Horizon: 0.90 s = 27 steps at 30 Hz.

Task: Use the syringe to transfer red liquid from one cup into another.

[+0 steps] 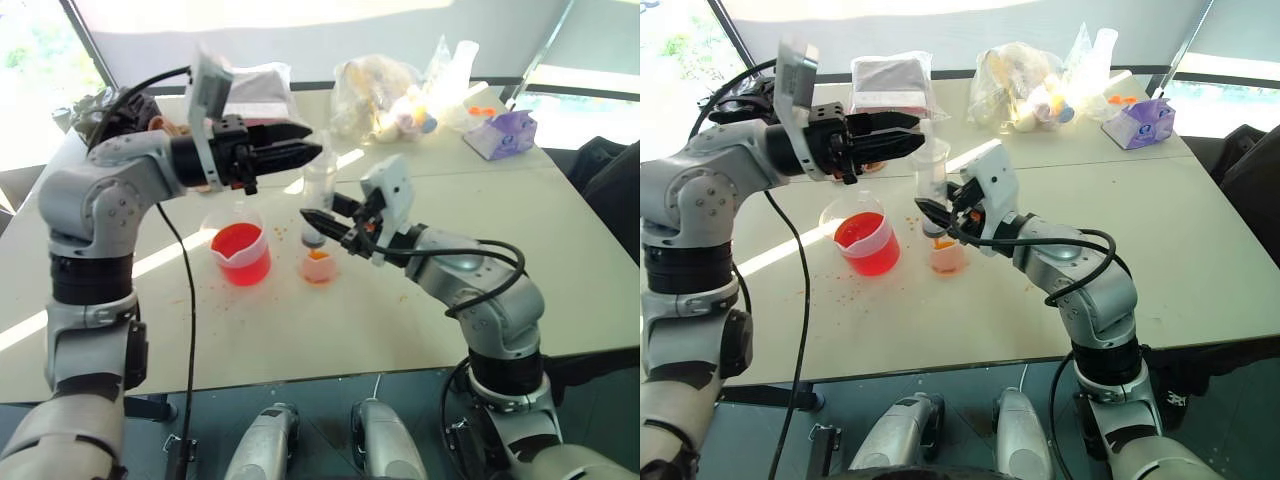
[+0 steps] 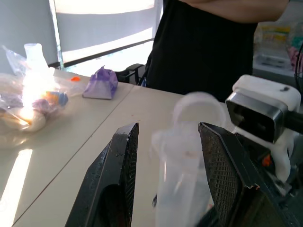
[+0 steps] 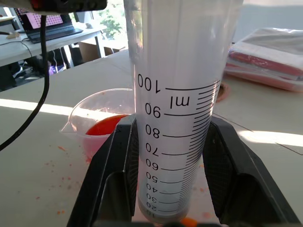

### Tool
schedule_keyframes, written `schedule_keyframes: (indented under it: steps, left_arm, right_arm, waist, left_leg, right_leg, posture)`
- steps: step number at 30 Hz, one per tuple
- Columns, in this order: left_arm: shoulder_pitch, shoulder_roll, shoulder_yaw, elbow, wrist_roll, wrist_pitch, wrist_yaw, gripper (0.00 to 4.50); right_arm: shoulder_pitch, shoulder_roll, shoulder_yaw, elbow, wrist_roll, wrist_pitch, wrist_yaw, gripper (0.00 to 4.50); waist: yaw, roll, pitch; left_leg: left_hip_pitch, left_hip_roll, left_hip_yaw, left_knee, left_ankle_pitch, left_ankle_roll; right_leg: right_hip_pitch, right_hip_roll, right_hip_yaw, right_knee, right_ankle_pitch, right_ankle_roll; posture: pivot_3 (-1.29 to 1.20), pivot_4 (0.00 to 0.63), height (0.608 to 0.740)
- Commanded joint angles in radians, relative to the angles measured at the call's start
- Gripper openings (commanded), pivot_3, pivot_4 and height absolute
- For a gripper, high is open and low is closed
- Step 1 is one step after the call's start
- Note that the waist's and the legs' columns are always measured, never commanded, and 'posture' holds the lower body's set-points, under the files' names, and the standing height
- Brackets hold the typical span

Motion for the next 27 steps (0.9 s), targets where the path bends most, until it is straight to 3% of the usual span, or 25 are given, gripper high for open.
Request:
schedule_keyframes:
  steps: [1, 9, 15, 20, 27]
  left_arm:
    - [0.029, 0.057, 0.034, -0.008, 0.005, -0.007, -0.011, 2.11]
    - [0.109, 0.186, 0.147, -0.026, -0.026, 0.011, 0.008, 2.11]
    - [0.235, 0.217, 0.245, -0.186, -0.135, 0.087, 0.05, 2.11]
    - [0.307, 0.208, 0.259, -0.271, -0.168, 0.084, 0.094, 2.11]
    - [0.377, 0.228, 0.286, -0.362, -0.198, 0.047, 0.105, 2.11]
  right_arm:
    - [-0.058, -0.007, -0.039, -0.063, 0.039, -0.019, 0.003, 1.38]
    - [-0.119, -0.06, -0.07, -0.051, 0.073, -0.004, 0.017, 1.38]
    - [-0.296, -0.179, -0.177, 0.036, 0.174, 0.151, 0.032, 1.38]
    - [-0.538, -0.239, -0.215, 0.33, 0.157, 0.393, -0.036, 1.38]
    - [-0.819, -0.319, 0.0, 0.826, 0.062, 0.638, 0.043, 1.38]
  waist:
    - [0.0, 0.0, 0.0]
    - [0.001, 0.0, 0.0]
    - [0.005, 0.0, 0.0]
    - [0.005, 0.0, 0.0]
    - [-0.002, 0.0, 0.0]
  left_leg:
    - [0.0, 0.0, 0.0, 0.0, 0.0, 0.0]
    - [0.0, 0.0, 0.0, -0.001, 0.0, 0.0]
    - [0.0, 0.001, 0.0, -0.001, -0.001, 0.002]
    - [0.0, 0.001, -0.001, 0.0, -0.001, 0.002]
    - [0.0, 0.001, 0.002, -0.002, -0.003, 0.004]
  right_leg:
    - [0.0, 0.0, 0.0, 0.0, 0.0, 0.0]
    - [0.001, 0.0, 0.0, -0.004, 0.0, 0.0]
    - [0.003, -0.002, -0.001, -0.007, 0.0, 0.0]
    - [0.005, -0.003, -0.002, -0.01, -0.001, -0.004]
    - [0.004, -0.003, -0.001, -0.012, -0.002, -0.004]
  posture:
    - [0.0, 0.15, 0.736]
    - [0.0, 0.15, 0.736]
    - [0.0, 0.15, 0.736]
    - [0.0, 0.15, 0.736]
    - [0.0, 0.15, 0.736]
